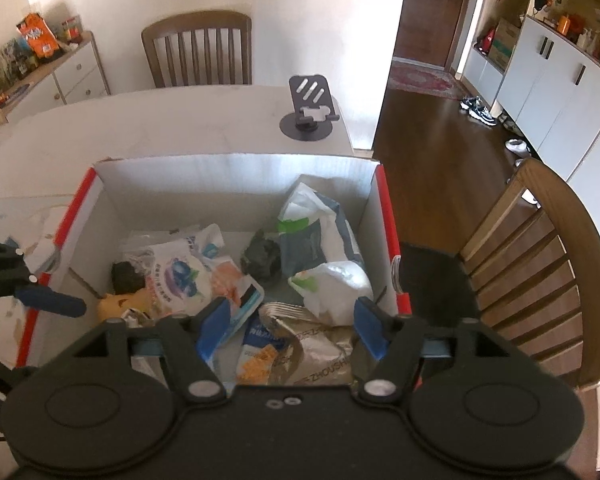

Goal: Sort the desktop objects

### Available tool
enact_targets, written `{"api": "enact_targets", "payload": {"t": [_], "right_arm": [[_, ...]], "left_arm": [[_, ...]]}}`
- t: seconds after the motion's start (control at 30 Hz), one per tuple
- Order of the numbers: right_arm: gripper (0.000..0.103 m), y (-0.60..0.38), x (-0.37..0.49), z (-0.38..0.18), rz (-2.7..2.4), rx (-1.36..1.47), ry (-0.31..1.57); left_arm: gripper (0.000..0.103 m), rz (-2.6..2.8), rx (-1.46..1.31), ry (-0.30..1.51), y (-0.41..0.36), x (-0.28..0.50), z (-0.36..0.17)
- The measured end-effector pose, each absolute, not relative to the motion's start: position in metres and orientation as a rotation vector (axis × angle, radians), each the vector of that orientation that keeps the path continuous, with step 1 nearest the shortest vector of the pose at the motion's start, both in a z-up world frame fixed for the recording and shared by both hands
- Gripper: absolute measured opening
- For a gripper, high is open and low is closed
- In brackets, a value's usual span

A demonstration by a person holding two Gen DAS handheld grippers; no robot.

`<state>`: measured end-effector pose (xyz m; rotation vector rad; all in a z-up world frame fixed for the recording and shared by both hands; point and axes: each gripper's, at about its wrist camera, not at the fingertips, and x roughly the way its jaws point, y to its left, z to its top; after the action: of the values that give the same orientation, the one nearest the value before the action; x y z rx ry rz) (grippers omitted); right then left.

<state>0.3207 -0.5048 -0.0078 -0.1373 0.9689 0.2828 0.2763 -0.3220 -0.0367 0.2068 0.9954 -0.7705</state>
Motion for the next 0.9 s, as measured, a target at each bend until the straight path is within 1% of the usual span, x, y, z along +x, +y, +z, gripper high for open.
{"api": "enact_targets", "payload": {"t": [0.07, 0.13, 0.27, 0.4, 0.47, 0.5, 0.9], "right_arm": [[0.069, -0.505, 0.315, -0.004, 0.282, -0.125, 0.955], [0.070, -0.504, 0.309, -0.001, 0.285, -0.116, 0.941], [0.072, -0.502, 0.298, 0.006, 0.290, -0.094, 0.918], [0.073, -0.502, 0.289, 0.012, 0.281, -0.063, 0.895], [0.073, -0.501, 0.284, 0.014, 0.278, -0.053, 0.885], [0.073, -0.501, 0.281, 0.015, 0.277, -0.049, 0.881], [0.073, -0.488, 0.245, 0.021, 0.242, -0.015, 0.843]], "left_arm": [[0.061, -0.769, 0.201, 0.987, -0.320, 0.273, -0.034], [0.067, -0.764, 0.194, 0.980, -0.318, 0.271, -0.031], [0.071, -0.749, 0.180, 0.960, -0.312, 0.266, -0.026], [0.086, -0.736, 0.151, 0.948, -0.305, 0.264, -0.024], [0.091, -0.744, 0.135, 0.934, -0.302, 0.261, -0.023], [0.102, -0.733, 0.139, 0.930, -0.301, 0.260, -0.021], [0.103, -0.649, 0.090, 0.900, -0.276, 0.246, -0.014]]}}
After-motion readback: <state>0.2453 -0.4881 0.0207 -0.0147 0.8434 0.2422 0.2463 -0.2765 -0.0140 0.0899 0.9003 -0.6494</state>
